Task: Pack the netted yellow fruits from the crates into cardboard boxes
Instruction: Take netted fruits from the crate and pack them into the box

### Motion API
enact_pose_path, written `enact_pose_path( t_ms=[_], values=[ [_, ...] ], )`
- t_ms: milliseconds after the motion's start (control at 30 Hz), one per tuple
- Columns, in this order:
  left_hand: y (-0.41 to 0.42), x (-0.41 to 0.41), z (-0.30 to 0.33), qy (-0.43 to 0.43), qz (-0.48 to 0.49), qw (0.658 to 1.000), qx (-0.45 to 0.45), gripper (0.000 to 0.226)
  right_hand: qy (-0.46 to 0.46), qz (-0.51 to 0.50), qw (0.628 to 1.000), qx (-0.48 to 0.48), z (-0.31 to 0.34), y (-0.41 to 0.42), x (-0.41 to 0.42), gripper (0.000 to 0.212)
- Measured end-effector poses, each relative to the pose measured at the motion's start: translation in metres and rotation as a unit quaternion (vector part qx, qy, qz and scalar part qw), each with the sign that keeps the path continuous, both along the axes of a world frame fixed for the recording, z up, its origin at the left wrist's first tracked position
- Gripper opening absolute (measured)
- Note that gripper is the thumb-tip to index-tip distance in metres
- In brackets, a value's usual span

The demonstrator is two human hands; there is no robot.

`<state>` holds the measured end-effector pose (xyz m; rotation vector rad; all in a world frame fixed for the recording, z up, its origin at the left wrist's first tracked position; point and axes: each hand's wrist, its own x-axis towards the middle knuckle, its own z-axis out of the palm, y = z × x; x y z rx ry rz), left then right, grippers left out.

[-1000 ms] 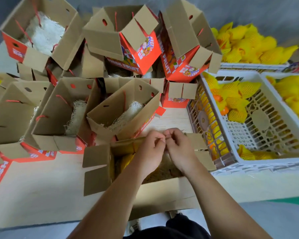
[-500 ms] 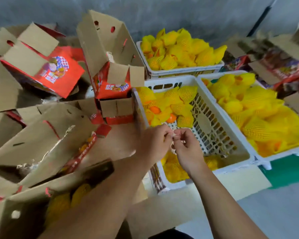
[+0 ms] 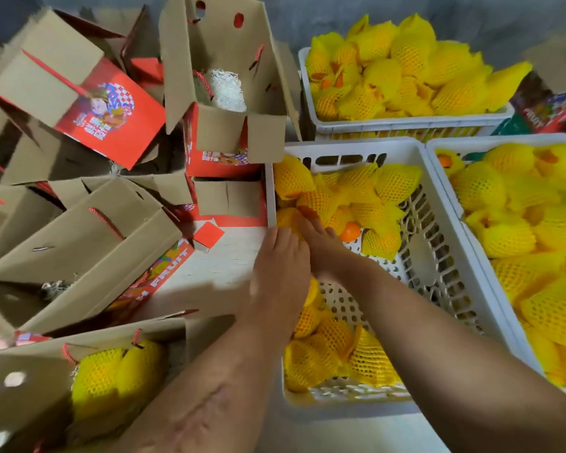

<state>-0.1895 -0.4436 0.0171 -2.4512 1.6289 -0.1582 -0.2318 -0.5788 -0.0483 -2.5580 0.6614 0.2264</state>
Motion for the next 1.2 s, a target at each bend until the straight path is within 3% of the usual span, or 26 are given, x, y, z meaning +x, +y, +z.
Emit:
enact_pose_path(
  t_ms=[100, 167, 233, 333, 400, 467, 600, 667, 767, 900, 933, 1067, 1200],
  values=[
    [-0.001, 0.0, 0.004, 0.022, 0.035, 0.999, -0.013, 0.026, -0.055, 0.041, 0.997, -0.047, -0.008, 0.002, 0.001, 0.07],
    [-0.004, 0.0, 0.004, 0.02, 0.039, 0.999, 0.007, 0.028, -0.095, 0.029, 0.995, -0.024, -0.014, 0.008, -0.003, 0.064],
    [-0.006, 0.001, 0.003, 0.021, 0.041, 0.999, 0.016, 0.029, -0.143, -0.034, 0.988, 0.054, -0.017, 0.01, -0.011, 0.062],
    [-0.007, 0.002, 0.001, 0.011, 0.047, 0.998, 0.03, 0.035, -0.178, -0.118, 0.953, 0.215, -0.014, 0.011, -0.018, 0.086],
    [-0.008, 0.002, 0.001, 0.007, 0.05, 0.998, 0.035, 0.035, -0.185, -0.168, 0.926, 0.284, -0.008, 0.014, -0.014, 0.085],
    [-0.008, 0.002, 0.001, 0.009, 0.05, 0.998, 0.023, 0.033, -0.18, -0.19, 0.926, 0.273, -0.003, 0.018, -0.006, 0.075],
    [-0.008, 0.004, 0.001, 0.021, 0.051, 0.998, 0.021, 0.034, -0.16, -0.121, 0.964, 0.177, -0.001, 0.019, 0.002, 0.085],
    [-0.008, 0.004, 0.001, 0.031, 0.05, 0.998, 0.016, 0.035, -0.149, -0.17, 0.955, 0.193, 0.0, 0.018, -0.001, 0.079],
    [-0.006, 0.005, 0.0, 0.058, 0.046, 0.997, -0.017, 0.037, -0.154, -0.317, 0.89, 0.29, 0.005, 0.014, -0.021, 0.086],
    [-0.005, 0.005, 0.0, 0.053, 0.046, 0.997, -0.041, 0.054, -0.169, -0.44, 0.729, 0.497, 0.022, -0.005, -0.054, 0.068],
    [-0.005, 0.006, 0.0, 0.049, 0.045, 0.997, -0.038, 0.058, -0.171, -0.441, 0.712, 0.52, 0.029, -0.007, -0.06, 0.068],
    [-0.005, 0.01, 0.0, 0.065, 0.032, 0.997, -0.027, 0.051, -0.168, -0.385, 0.785, 0.454, 0.032, 0.008, -0.076, 0.078],
    [-0.003, 0.012, -0.001, 0.098, 0.021, 0.994, -0.049, 0.028, -0.192, -0.31, 0.761, 0.536, 0.033, 0.021, -0.077, 0.077]
  ],
)
